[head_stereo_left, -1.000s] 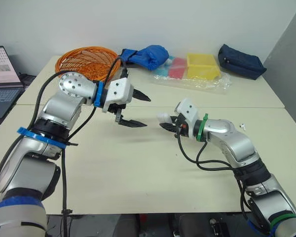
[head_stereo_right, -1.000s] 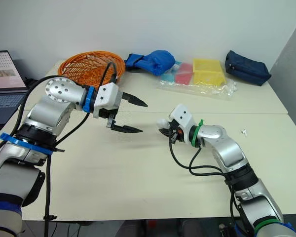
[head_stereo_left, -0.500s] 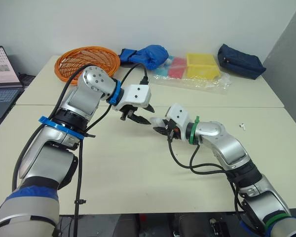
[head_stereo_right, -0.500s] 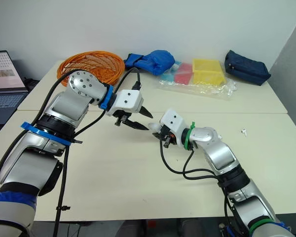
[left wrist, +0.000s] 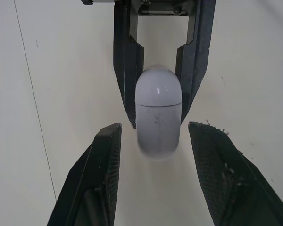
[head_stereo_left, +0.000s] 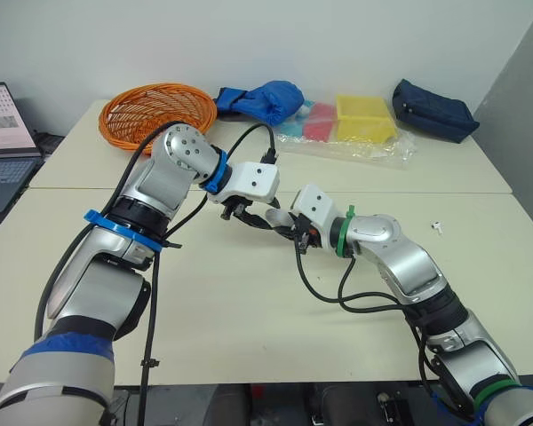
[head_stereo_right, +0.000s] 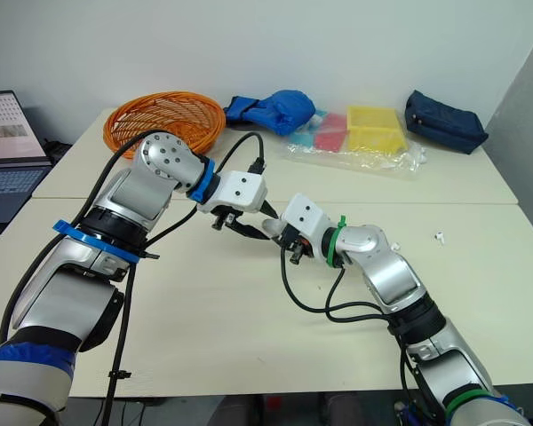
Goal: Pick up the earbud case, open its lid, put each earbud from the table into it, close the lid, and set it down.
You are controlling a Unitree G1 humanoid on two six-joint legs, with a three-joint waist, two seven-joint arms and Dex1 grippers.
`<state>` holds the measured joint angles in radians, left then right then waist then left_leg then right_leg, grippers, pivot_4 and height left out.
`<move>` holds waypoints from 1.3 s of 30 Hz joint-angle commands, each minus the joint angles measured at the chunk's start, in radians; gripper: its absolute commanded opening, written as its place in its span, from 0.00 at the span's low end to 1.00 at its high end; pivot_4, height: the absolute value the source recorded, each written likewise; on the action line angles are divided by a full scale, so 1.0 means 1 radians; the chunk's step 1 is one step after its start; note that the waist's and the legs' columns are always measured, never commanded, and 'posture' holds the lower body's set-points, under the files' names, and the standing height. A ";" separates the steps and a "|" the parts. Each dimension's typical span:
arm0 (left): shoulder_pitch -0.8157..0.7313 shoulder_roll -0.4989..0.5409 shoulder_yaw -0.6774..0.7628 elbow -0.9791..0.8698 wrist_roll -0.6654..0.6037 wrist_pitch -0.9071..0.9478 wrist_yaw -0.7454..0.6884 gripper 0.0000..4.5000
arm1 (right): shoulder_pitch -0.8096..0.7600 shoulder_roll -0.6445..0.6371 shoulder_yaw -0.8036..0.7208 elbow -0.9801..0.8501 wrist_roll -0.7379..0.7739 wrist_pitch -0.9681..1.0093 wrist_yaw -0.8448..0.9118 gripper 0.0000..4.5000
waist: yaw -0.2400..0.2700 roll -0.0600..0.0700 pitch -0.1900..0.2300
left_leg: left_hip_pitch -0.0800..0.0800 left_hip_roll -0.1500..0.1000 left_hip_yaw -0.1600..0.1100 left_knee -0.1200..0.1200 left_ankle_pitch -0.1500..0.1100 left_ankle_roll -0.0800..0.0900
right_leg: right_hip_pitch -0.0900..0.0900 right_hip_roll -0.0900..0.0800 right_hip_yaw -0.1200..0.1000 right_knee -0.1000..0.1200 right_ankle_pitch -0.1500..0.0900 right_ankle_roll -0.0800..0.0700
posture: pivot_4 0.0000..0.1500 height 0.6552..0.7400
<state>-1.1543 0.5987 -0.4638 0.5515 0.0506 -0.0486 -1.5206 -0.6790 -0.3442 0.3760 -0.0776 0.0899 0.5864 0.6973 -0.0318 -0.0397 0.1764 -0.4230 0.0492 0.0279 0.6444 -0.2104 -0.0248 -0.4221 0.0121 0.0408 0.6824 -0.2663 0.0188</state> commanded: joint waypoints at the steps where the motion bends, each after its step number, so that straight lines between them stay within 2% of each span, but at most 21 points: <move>1: -0.030 -0.007 0.033 -0.005 0.004 -0.005 -0.005 0.51 | -0.029 0.004 -0.010 -0.038 -0.013 -0.014 0.002 0.19 | 0.000 0.000 0.000 | 0.000 0.000 0.000 0.000 0.000 0.000 | 0.000 0.000 0.000 0.000 0.000 0.000 | 1.00 1.00; 8: -0.029 -0.015 0.039 -0.008 0.009 0.013 0.001 0.51 | -0.033 0.019 -0.021 -0.041 -0.004 0.002 0.000 0.19 | 0.000 0.000 0.000 | 0.000 0.000 0.000 0.000 0.000 0.000 | 0.000 0.000 0.000 0.000 0.002 -0.003 | 1.00 1.00; 11: -0.030 -0.018 0.040 -0.013 0.010 0.021 0.004 0.39 | -0.033 0.011 -0.013 -0.039 -0.015 -0.003 0.009 0.19 | 0.000 0.000 0.000 | 0.000 0.000 0.000 0.000 0.000 0.000 | 0.000 0.000 0.000 0.000 0.002 -0.004 | 1.00 1.00; 13: -0.028 -0.019 0.042 -0.024 0.007 0.031 0.001 0.26 | -0.033 0.009 -0.014 -0.040 -0.018 -0.003 0.010 0.19 | 0.000 0.000 0.000 | 0.000 0.000 0.000 0.000 0.000 0.000 | 0.000 0.000 0.000 0.000 0.002 -0.004 | 1.00 1.00; 29: -0.034 -0.018 0.045 -0.015 0.002 -0.021 -0.009 0.25 | -0.026 0.003 -0.013 -0.030 -0.030 -0.009 0.015 0.19 | 0.000 0.000 0.000 | 0.000 0.000 0.000 0.000 0.000 0.000 | 0.000 0.000 0.000 0.000 0.002 -0.004 | 1.00 1.00; 31: -0.036 -0.022 0.048 -0.012 0.000 -0.021 -0.002 0.41 | -0.026 0.003 -0.015 -0.028 -0.030 -0.010 0.015 0.19 | 0.000 0.000 0.000 | 0.000 0.000 0.000 0.000 0.000 0.000 | 0.000 0.000 0.000 0.000 0.002 -0.004 | 1.00 1.00; 35: -0.047 -0.034 0.053 0.012 0.017 -0.027 0.023 0.67 | -0.025 0.006 -0.017 -0.028 -0.031 -0.009 0.015 0.19 | 0.000 0.000 0.000 | 0.000 0.000 0.000 0.000 0.000 0.000 | 0.000 0.000 0.000 0.000 0.002 -0.004 | 1.00 1.00; 39: -0.044 -0.029 0.053 0.003 0.018 -0.024 0.011 0.67 | -0.022 0.004 -0.016 -0.033 -0.032 -0.008 0.018 0.19 | -0.001 0.000 0.000 | 0.000 0.000 0.000 0.000 0.000 0.000 | 0.000 0.000 0.000 0.000 0.002 -0.004 | 1.00 1.00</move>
<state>-1.1728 0.5628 -0.4416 0.5652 0.0655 -0.0696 -1.5073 -0.6918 -0.3403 0.3742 -0.0771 0.0594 0.5922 0.7127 -0.0326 -0.0397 0.1764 -0.4231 0.0492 0.0276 0.6448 -0.2104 -0.0248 -0.4221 0.0123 0.0406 0.6828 -0.2640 0.0149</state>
